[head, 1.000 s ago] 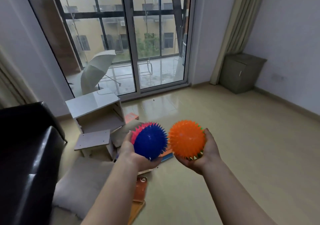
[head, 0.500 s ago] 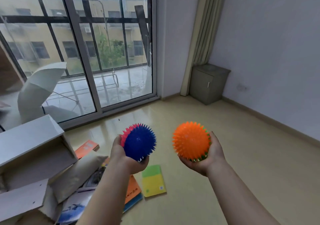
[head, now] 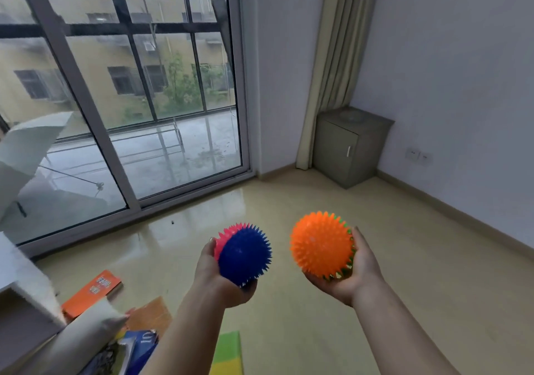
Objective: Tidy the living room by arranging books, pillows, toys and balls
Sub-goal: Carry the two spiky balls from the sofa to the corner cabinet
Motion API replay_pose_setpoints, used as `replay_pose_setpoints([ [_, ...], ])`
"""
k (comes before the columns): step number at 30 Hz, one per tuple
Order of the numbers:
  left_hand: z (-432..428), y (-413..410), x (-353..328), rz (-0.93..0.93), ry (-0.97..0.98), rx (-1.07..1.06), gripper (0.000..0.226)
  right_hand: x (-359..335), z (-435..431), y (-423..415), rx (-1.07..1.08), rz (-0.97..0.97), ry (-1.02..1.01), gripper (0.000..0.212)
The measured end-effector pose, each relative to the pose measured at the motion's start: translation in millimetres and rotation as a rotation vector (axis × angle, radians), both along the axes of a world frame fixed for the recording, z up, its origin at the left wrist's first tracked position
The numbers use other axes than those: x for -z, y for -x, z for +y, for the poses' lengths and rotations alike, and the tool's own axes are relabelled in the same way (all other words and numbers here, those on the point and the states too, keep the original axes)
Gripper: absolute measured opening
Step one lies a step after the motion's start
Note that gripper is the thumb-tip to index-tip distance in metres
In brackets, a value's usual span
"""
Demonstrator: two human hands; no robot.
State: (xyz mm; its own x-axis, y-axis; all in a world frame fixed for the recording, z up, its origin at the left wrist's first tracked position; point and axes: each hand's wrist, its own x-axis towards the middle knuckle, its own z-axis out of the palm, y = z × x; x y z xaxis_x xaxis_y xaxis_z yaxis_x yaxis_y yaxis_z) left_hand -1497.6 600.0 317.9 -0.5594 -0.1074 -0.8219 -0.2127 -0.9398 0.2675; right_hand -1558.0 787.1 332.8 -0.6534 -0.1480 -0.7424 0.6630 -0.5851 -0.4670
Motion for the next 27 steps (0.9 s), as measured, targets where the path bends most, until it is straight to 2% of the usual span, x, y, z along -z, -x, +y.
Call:
replay_pose_setpoints([
  [2,27,72,-5,0.007,-0.015,0.045,0.045,-8,24,67,0.001,-0.023,0.01,0.06],
  [9,69,214,-18,0.051,-0.075,0.068,0.039,-13,59,216,0.048,-0.047,-0.006,0.058],
  [14,83,331,-3,-0.126,0.04,0.002,0.03,5,68,323,0.084,-0.094,0.037,0.061],
  [18,77,449,4,-0.017,0.012,0.12,0.035,13,63,436,0.092,-0.041,0.029,0.056],
  [20,64,504,0,-0.025,0.055,0.1,0.04,9,54,490,0.107,-0.037,-0.006,0.053],
  [23,44,605,-13,-0.069,0.128,0.096,0.059,-7,39,583,0.141,0.009,-0.071,0.045],
  [24,43,629,-20,-0.026,0.132,0.122,0.06,-12,37,606,0.152,0.039,-0.093,0.042],
  [27,44,709,-32,0.083,0.177,0.232,0.046,-20,31,681,0.149,0.137,-0.09,0.044],
])
